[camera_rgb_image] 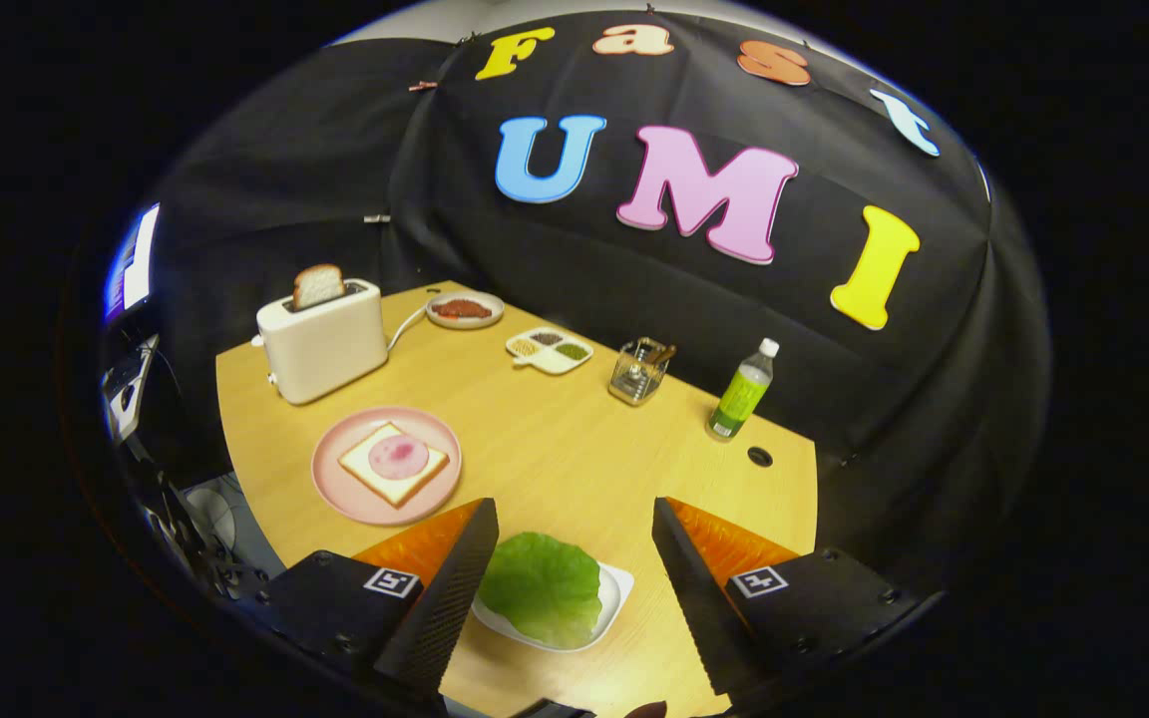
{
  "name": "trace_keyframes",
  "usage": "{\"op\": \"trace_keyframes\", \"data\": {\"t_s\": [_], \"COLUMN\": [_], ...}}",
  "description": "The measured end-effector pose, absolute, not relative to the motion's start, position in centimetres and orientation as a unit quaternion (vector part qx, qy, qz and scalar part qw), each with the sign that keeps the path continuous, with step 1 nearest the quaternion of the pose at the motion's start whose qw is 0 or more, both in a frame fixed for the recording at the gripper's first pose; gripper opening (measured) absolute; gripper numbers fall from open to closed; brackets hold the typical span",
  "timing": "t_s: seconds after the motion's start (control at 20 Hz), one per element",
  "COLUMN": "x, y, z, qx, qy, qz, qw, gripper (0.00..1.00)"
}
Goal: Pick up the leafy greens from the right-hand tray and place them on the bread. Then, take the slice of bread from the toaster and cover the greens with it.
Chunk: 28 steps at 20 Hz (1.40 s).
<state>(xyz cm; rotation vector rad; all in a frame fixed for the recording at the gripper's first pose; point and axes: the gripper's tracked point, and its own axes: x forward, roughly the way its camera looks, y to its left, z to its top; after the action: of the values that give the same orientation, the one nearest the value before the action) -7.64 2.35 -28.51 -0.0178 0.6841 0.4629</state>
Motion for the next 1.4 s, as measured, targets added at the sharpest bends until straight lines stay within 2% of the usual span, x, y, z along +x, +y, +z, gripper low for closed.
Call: {"op": "trace_keyframes", "data": {"t_s": [0.35, 0.55, 0.75, 1.05, 1.15, 1.2, 1.25, 1.35, 1.4], "x": [-10.7, -11.4, -12.0, -12.0, -12.7, -12.7, -12.6, -12.7, -12.8], "y": [2.6, 4.2, 5.5, 5.8, 5.9, 5.9, 5.8, 6.2, 6.3], "z": [-36.3, -39.7, -42.8, -45.6, -45.9, -45.9, -45.9, -45.7, -45.8], "qx": [-0.023, -0.034, -0.063, -0.068, -0.038, -0.029, -0.032, -0.046, -0.06], "qy": [0.427, 0.464, 0.496, 0.529, 0.553, 0.56, 0.564, 0.55, 0.54], "qz": [0.269, 0.3, 0.324, 0.334, 0.336, 0.33, 0.328, 0.342, 0.349], "qw": [0.863, 0.833, 0.803, 0.777, 0.761, 0.759, 0.757, 0.76, 0.764], "gripper": [0.93, 0.84, 0.67, 0.67, 0.62, 0.55, 0.53, 0.35, 0.12]}}
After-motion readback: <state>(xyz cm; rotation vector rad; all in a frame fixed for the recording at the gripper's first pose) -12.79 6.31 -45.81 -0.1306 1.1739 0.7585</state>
